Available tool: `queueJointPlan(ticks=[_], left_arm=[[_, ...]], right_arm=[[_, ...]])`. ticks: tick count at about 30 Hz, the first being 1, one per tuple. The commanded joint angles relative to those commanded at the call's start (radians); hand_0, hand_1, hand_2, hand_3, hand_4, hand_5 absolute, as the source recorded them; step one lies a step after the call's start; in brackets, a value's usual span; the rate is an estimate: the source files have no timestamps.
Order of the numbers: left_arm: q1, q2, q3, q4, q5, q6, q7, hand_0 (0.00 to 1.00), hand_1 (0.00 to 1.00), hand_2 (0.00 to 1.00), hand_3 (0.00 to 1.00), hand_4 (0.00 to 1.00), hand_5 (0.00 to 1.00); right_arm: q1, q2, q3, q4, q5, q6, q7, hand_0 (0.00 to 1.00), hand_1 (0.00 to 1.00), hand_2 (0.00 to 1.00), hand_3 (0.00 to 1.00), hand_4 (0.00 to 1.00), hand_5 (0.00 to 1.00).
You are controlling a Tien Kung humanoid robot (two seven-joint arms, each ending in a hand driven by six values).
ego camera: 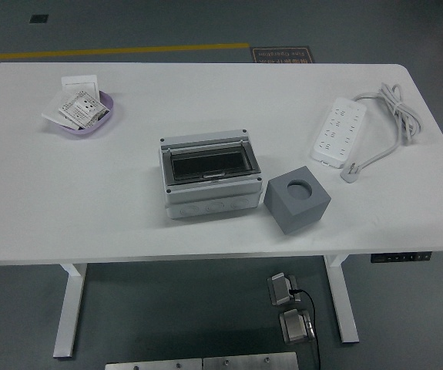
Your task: Pick up the cylinder from the cube,place it in the box,flap close box
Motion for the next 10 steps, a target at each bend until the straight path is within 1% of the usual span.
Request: queueJointPlan(ticks=[5,10], left_arm=[[0.004,-0.007,0.003,0.000,-0.001,-0.004,0.001,0.709,0.711,0.625,0.721,0.775,0.565],[0.004,-0.007,0.004,0.000,-0.001,-0.005,0.002,0.710,0.711,0.625,0.721,0.775,0.565]], right_arm=[[0.026,-0.004,-0.027,-0.016,0.001,0.003,-0.002,0.689,0.606,0.635,0.637,0.809,0.445],[0.057,-0.010,-0.064,-0.026,0.015,0.006,0.000,0.688,0.606,0.637,0.638,0.807,0.441]])
